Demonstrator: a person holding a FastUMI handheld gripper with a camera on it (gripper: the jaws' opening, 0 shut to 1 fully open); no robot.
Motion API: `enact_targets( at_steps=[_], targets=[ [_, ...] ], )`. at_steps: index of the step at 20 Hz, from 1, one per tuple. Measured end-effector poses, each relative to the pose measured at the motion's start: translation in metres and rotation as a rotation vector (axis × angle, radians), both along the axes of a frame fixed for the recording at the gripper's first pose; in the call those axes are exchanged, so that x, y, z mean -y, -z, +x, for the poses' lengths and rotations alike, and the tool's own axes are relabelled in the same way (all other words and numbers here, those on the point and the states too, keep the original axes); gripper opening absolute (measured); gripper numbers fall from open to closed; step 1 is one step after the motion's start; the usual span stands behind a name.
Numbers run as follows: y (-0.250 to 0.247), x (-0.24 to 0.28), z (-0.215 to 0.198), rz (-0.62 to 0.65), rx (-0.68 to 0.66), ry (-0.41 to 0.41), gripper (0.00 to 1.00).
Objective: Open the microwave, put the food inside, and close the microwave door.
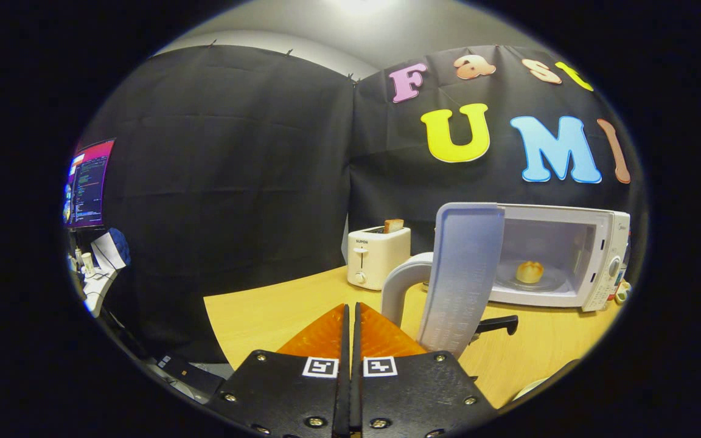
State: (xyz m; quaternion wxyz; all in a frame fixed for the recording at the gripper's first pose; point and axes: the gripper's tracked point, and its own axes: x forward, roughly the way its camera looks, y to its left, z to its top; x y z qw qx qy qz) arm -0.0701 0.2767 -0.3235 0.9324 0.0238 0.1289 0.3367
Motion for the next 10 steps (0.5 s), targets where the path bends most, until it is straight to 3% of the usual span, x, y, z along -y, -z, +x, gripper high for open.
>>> enact_targets(
  at_steps=[5, 10],
  targets=[
    [-0.001, 0.054, 0.01, -0.05, 0.02, 0.07, 0.01],
    [0.007, 0.118, 0.047, -0.123, 0.035, 0.204, 0.01]
  ],
)
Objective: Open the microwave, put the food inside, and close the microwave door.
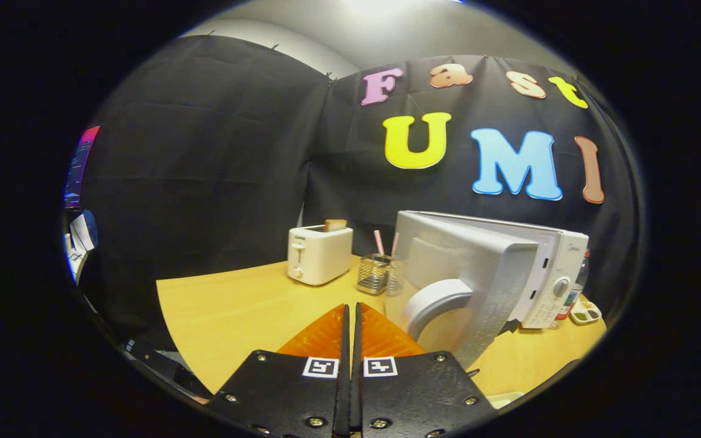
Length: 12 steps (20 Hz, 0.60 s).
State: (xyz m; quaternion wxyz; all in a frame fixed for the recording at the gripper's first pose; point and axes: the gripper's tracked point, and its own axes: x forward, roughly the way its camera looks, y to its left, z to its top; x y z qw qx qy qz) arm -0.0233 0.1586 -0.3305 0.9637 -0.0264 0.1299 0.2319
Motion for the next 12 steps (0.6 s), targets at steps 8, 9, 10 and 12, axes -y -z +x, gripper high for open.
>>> enact_targets(
  at_steps=[8, 9, 10, 12],
  targets=[
    [0.009, 0.102, 0.068, -0.033, -0.005, 0.203, 0.01],
    [0.01, 0.114, 0.079, -0.036, -0.007, 0.228, 0.01],
    [0.01, 0.123, 0.088, -0.035, -0.007, 0.249, 0.01],
    [0.012, 0.141, 0.104, -0.04, -0.003, 0.287, 0.01]
  ],
)
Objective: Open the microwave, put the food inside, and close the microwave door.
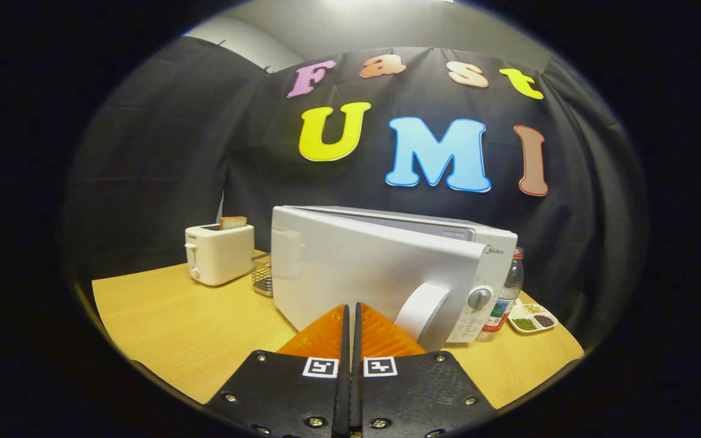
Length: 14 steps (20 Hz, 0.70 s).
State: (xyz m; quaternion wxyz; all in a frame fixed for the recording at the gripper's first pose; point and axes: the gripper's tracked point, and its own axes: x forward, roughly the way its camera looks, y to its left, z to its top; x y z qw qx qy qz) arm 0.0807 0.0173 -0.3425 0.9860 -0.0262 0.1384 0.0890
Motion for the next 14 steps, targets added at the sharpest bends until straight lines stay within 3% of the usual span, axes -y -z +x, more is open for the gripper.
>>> enact_targets(
  at_steps=[14],
  targets=[
    [0.043, 0.062, 0.106, -0.021, -0.026, 0.183, 0.01]
  ],
)
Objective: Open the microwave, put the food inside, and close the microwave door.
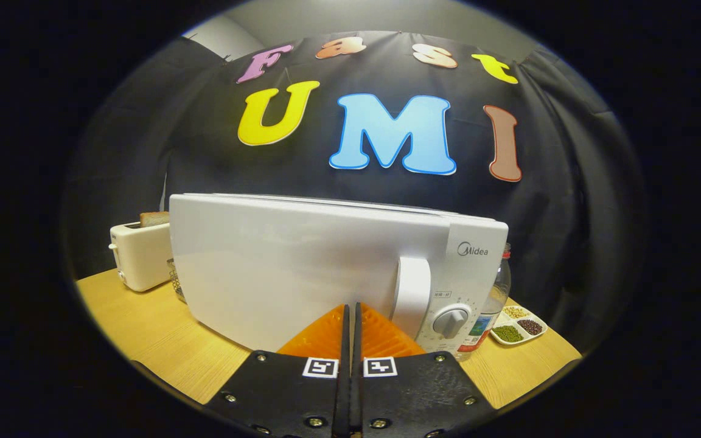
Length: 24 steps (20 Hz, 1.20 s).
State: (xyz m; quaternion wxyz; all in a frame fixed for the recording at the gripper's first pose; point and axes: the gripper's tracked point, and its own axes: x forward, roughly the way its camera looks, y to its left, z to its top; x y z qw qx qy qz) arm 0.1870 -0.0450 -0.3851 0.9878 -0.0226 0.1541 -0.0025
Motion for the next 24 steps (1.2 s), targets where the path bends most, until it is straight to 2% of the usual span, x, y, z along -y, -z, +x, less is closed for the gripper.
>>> enact_targets(
  at_steps=[2, 5, 6, 7, 13, 16, 24],
  targets=[
    [0.005, 0.001, 0.009, 0.022, -0.002, 0.016, 0.01],
    [0.003, 0.002, 0.012, -0.008, 0.035, 0.052, 0.02],
    [0.015, 0.008, 0.017, -0.002, -0.012, 0.082, 0.02],
    [0.007, 0.006, 0.015, 0.057, 0.032, 0.101, 0.03],
    [0.008, 0.006, 0.012, 0.06, -0.041, 0.069, 0.04],
    [-0.01, 0.002, -0.005, 0.134, -0.044, 0.047, 0.04],
    [-0.047, -0.008, -0.083, 0.025, 0.029, -0.007, 0.04]
  ],
)
